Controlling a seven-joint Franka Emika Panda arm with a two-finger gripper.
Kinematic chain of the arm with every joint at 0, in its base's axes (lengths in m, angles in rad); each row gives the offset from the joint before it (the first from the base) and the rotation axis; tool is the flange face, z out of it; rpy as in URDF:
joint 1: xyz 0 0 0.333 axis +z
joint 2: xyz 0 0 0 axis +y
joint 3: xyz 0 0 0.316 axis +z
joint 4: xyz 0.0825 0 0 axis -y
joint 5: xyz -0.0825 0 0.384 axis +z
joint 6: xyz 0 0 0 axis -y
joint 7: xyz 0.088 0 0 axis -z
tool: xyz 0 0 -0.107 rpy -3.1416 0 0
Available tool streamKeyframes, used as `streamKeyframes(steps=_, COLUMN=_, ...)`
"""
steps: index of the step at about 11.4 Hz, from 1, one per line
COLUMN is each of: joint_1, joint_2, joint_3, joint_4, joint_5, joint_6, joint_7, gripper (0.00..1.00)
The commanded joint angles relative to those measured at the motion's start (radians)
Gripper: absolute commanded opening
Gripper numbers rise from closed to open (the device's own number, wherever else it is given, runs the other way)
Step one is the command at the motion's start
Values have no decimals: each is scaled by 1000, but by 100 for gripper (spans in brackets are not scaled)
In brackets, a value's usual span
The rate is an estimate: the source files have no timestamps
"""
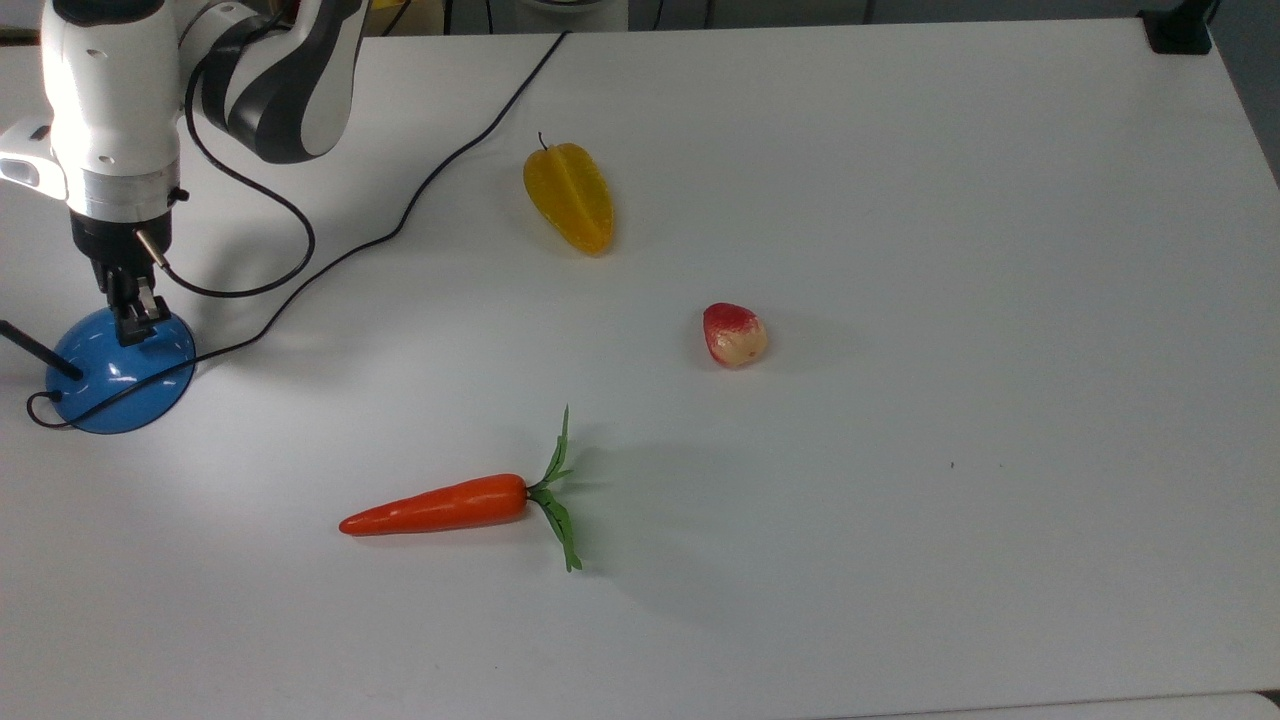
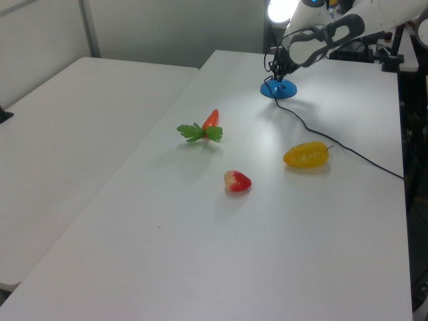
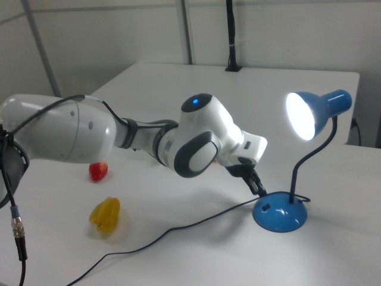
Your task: Turn on desk lamp
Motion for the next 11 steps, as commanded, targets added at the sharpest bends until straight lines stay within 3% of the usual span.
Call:
streamKeyframes(steps=1, joint_1=75, joint_2=-141, joint_3=-6, joint_4=-24, joint_5=8, joint_6=-231, joint_7=-42, gripper=0)
streamKeyframes(steps=7, joint_1=257, joint_2=-400, joint_3=2, joint_4=-29, joint_5=2, joint_6=-823, joint_7=-148, gripper=0)
streamKeyframes(steps=9, joint_1=192, joint_2=-505, joint_3=124, joint_4=-93, joint_5=2, joint_6=-901, joint_7=-242, gripper=0)
streamKeyframes(steps=10, joint_1=129, joint_2=-558, joint_3=215, joint_4=-133, joint_5=0, joint_6=-905, joint_7=-307, gripper=2)
streamKeyframes(steps=11, joint_1=68, joint_2=-598, joint_3=268, joint_4=-153, joint_5=-12, joint_6=-906, joint_7=-370, gripper=10)
